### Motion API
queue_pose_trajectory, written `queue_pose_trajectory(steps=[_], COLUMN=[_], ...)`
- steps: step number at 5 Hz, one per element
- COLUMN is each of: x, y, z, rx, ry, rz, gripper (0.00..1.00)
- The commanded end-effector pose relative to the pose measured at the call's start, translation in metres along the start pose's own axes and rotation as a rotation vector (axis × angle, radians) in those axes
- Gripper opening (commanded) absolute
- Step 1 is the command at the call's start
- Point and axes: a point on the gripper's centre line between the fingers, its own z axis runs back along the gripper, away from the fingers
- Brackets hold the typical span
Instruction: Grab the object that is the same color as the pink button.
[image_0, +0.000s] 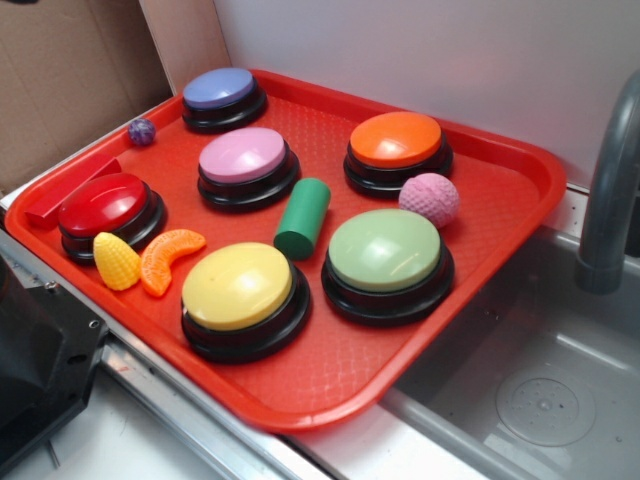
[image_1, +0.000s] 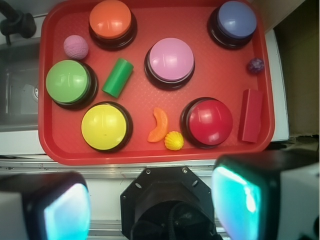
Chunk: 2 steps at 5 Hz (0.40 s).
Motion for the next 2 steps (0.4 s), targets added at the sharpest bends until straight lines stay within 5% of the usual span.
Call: queue_pose_trajectory(steps=[1, 2], x=[0.000, 0.029], y=[0.000, -0.013], z=[0.000, -0.014], rx=[0.000, -0.018], ry=[0.000, -0.057], rz=[0.000, 0.034], gripper=[1.00, 1.00])
